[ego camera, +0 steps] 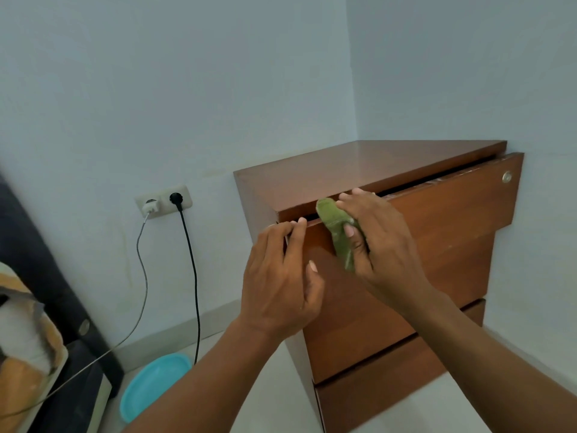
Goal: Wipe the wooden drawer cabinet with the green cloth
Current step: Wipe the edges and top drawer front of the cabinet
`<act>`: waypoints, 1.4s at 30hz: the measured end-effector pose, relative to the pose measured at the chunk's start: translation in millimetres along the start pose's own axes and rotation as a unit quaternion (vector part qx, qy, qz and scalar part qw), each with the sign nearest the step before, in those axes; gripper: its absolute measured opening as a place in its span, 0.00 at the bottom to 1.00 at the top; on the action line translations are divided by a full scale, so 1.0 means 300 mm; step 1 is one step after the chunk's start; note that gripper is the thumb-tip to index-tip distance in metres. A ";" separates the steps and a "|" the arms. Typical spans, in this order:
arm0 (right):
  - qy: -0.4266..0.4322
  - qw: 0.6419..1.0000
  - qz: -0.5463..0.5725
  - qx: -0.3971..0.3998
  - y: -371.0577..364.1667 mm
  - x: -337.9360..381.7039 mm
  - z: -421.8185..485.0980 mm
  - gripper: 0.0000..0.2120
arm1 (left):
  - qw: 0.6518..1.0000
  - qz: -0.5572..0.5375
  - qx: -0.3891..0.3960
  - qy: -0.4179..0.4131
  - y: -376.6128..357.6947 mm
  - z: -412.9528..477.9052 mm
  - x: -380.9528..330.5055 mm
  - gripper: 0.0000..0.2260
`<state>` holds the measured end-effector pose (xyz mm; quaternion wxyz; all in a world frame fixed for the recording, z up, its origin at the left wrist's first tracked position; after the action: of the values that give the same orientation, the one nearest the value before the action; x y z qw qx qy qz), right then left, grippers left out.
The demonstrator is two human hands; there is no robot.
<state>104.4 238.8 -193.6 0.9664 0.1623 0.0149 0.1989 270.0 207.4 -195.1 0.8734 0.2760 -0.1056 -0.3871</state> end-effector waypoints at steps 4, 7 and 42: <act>0.003 0.995 0.009 0.103 -0.060 0.027 -0.020 0.25 | 1.000 -0.012 0.002 -0.001 -0.009 -0.001 -0.003 0.27; 0.002 0.994 0.002 0.113 -0.067 0.022 -0.012 0.27 | 1.000 -0.010 0.012 -0.022 -0.015 -0.005 0.010 0.27; 0.016 0.999 -0.044 0.017 0.013 -0.115 0.003 0.17 | 0.997 0.008 0.029 -0.070 0.007 0.042 -0.076 0.26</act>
<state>71.3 228.4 -192.6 0.9708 0.1750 0.0414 0.1587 250.8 220.4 -182.8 0.8586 0.2725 -0.1799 -0.3952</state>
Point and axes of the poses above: each hand's wrist, its own z-axis towards the middle knuckle, its own y-axis out of the back of the hand, x = y × z, the point moved 5 cm from there along z, towards the middle knuckle, and after that the axes turned 4 degrees about y, right-handed, at the moved point
